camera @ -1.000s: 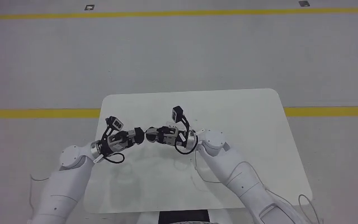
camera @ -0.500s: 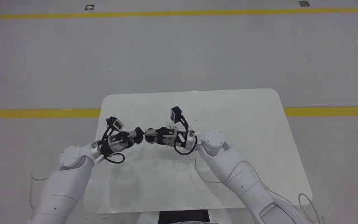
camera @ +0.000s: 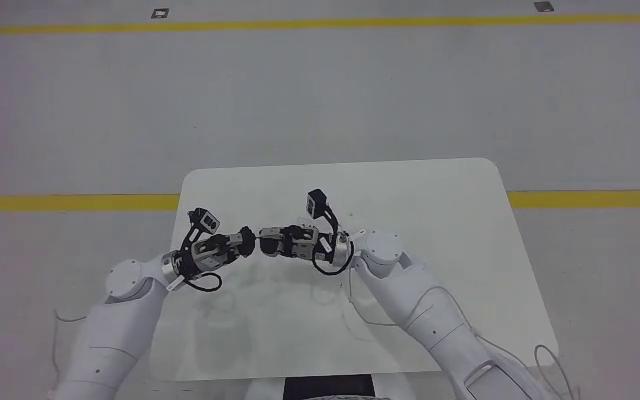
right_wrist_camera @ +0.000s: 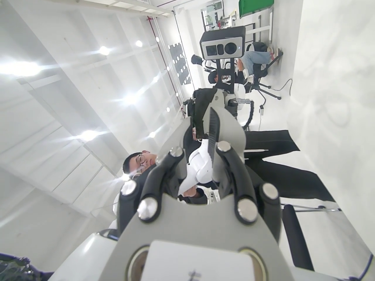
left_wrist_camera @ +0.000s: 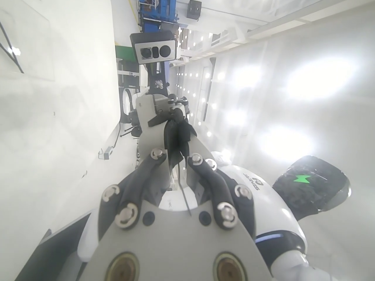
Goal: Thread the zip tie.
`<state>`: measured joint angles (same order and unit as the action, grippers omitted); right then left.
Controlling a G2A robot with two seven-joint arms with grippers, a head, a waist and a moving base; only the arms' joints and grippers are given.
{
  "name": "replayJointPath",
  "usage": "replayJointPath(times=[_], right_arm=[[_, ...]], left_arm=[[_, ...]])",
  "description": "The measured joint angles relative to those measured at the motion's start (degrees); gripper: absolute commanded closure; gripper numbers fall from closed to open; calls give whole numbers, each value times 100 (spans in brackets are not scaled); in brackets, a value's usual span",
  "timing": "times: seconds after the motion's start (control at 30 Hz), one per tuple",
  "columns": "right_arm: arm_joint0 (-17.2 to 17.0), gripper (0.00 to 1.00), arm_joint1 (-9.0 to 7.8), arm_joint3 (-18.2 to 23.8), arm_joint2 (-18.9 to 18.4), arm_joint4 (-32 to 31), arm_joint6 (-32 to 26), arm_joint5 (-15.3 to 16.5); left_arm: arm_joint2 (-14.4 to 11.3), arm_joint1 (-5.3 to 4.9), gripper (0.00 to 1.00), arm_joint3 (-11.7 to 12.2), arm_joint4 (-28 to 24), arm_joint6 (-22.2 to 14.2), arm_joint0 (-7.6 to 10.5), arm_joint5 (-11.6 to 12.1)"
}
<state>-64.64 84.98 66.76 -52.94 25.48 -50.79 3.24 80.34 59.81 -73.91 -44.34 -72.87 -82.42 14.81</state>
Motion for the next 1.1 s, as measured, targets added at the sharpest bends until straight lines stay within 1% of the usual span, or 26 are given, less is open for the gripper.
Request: replayJointPath(times=[0.2, 0.3, 0.43, 0.67, 0.7, 0.77, 0.8, 0.83, 0.9, 0.93, 1.0, 1.03, 1.07, 1.1], right_arm=[[-22, 0, -89, 103, -212, -200, 137, 32], [-76, 0, -137, 243, -329, -442, 385, 187], [-81, 0, -137, 249, -332, -431, 375, 193], [-80, 0, -137, 248, -332, -431, 375, 192], [-80, 0, -137, 248, -332, -431, 375, 192], [-80, 0, -137, 248, -332, -431, 375, 192], [-80, 0, -137, 248, -332, -431, 375, 192], [-80, 0, -137, 248, -332, -431, 375, 192], [-80, 0, -137, 248, -332, -431, 375, 192], [-80, 0, -137, 248, -332, -431, 375, 192], [-80, 0, -137, 248, -332, -431, 375, 192], [-80, 0, -137, 248, -332, -431, 375, 192], [-80, 0, -137, 248, -332, -431, 375, 192], [-80, 0, -137, 248, -332, -431, 375, 192]], left_arm=[[78, -39, 100, -10, 24, -98, -22, 57], [99, -47, 100, 1, -34, -129, -27, 129], [87, -54, 100, -6, -87, -191, -11, 124], [86, -54, 100, -8, -81, -190, -11, 124], [81, -52, 100, -17, -64, -163, -12, 143], [107, -45, 100, -21, 26, 22, -4, 397], [171, -41, 100, 2, 11, 118, 10, 506], [293, -30, 100, 10, -35, 198, 32, 530], [549, -6, 100, -4, -27, 258, 49, 479], [729, 26, 100, -35, -56, 243, 39, 466], [997, 89, 100, -77, -58, 160, 23, 464], [1134, 125, 100, -113, 7, 105, 24, 465], [1309, 181, 100, -161, 135, 30, 23, 466], [1431, 231, 100, -193, 208, -13, 21, 467]])
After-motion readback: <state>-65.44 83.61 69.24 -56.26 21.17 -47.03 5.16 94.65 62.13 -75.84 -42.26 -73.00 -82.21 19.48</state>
